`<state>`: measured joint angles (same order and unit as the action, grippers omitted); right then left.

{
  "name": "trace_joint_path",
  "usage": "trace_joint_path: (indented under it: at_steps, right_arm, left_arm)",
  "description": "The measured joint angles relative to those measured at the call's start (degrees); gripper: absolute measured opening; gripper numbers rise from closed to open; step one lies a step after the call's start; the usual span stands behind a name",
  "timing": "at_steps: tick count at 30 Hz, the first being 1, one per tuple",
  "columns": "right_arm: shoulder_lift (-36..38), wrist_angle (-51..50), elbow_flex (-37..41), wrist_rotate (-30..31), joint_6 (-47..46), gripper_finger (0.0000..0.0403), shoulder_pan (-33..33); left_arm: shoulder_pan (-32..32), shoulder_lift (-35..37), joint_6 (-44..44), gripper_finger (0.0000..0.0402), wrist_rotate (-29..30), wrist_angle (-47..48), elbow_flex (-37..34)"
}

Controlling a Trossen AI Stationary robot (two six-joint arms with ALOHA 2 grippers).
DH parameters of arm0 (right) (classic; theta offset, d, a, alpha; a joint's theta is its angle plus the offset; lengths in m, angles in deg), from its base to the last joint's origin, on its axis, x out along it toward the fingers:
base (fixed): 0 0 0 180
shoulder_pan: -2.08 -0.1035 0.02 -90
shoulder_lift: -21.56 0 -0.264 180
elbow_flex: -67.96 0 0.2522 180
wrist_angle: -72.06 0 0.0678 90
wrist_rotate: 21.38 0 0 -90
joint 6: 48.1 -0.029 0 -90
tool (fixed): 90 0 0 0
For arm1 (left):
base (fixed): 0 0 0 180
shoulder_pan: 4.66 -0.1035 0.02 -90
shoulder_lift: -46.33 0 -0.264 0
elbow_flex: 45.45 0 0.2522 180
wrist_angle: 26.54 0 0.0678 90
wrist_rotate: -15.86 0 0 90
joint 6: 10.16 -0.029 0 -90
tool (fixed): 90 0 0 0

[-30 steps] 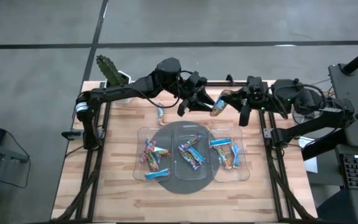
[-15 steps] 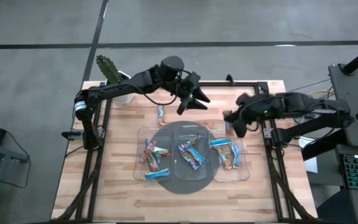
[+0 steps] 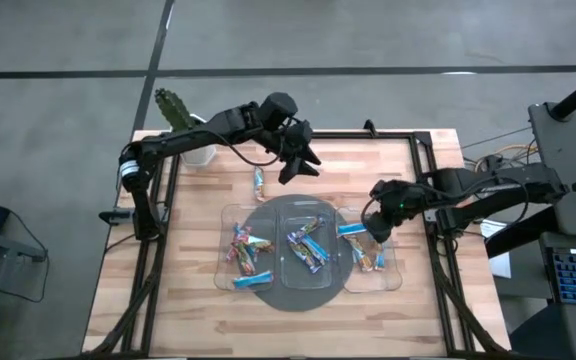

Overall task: Pick and place Granola Bars by type
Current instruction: Put the yellow granola bar into the right transparent bin

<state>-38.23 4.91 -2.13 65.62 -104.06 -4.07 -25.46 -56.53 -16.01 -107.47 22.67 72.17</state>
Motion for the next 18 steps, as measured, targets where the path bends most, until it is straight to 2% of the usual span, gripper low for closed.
trace_joint_path:
  at_steps: [5, 10, 15, 18]
  right_arm:
    - [0.0, 0.1, 3.2, 0.0, -3.1, 0.0132, -0.2]
    - [0.0, 1.7, 3.6, 0.4, -3.7, 0.0178, -0.2]
    - [0.0, 5.5, 3.1, 3.7, -3.7, 0.0197, -0.2]
    - [0.0, 7.8, 3.1, 5.0, -4.1, 0.0198, -0.2]
  left_arm:
    - [-0.2, 1.1, -4.7, 0.0168, 1.7, 9.1, 0.0]
    - [-0.3, 2.9, -10.4, 0.0168, 7.0, 22.0, 0.0]
    - [-0.6, 4.0, -18.0, 0.0168, 16.9, 35.4, 0.0]
    - [-2.4, 4.0, -17.8, 0.0168, 18.9, 37.7, -0.1]
